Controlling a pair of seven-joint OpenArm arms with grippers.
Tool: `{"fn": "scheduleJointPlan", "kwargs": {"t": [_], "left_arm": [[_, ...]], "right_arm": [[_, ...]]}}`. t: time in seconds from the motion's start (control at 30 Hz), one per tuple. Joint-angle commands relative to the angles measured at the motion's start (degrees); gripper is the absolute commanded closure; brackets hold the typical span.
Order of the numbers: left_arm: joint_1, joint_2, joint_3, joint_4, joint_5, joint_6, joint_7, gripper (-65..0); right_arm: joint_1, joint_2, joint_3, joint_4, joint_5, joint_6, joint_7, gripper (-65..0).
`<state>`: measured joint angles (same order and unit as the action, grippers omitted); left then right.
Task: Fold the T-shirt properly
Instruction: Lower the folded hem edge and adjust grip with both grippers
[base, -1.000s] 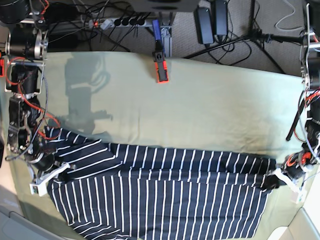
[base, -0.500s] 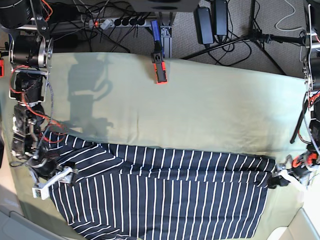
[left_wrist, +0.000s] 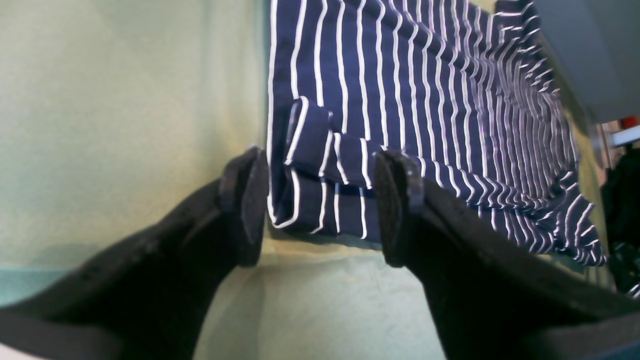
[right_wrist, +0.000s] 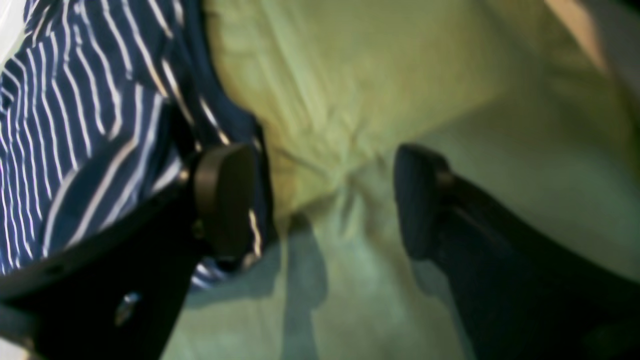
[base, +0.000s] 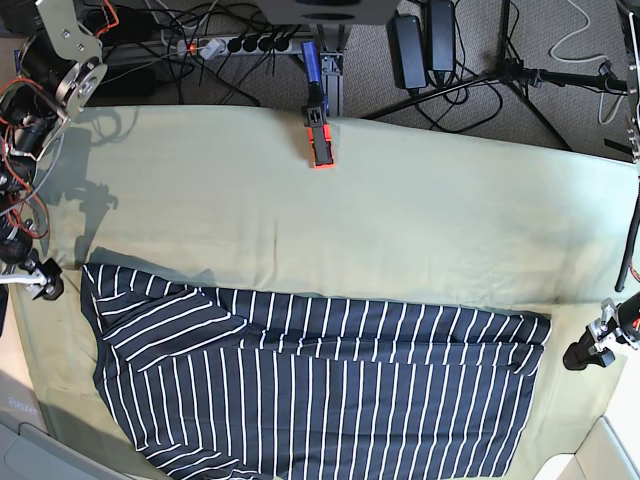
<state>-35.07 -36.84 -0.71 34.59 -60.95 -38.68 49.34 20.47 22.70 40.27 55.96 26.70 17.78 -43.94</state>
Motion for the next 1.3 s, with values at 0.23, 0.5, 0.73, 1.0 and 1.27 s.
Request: {"fn": "scheduleJointPlan", "kwargs": {"t": [0.23,0.5,0.73,1.0,1.27], "left_arm": [[-1.73,-1.27,-0.28,0.87,-1.81,-1.32,-0.11,-36.5],[-1.73,-1.44,-0.28,0.87,-1.18,-1.32,0.22,-36.5],[-1.73,-1.42,-0.28,0.9,-1.2,-1.32,0.22,-36.5],[-1.73,-1.42,-0.28,0.87,-1.18,-1.32,0.2,-36.5],[-1.73,-1.38,-0.28,0.9,-2.51,-1.32,0.07,-36.5]], "right_arm": [[0.31,-5.01,0.0,0.92,3.17,1.97,0.85,-43.9],[0.66,-9.94,0.0,0.98,4.2,2.16,0.81,-43.8],[1.07,-12.59,-0.04,3.78,4.31,2.64,0.79,-43.8],[1.09,-13.35,-2.12,6.73,3.5,2.62,0.46,-43.8],[1.07,-13.33,-2.47,6.73,2.95,2.62,2.78,-38.1]]}}
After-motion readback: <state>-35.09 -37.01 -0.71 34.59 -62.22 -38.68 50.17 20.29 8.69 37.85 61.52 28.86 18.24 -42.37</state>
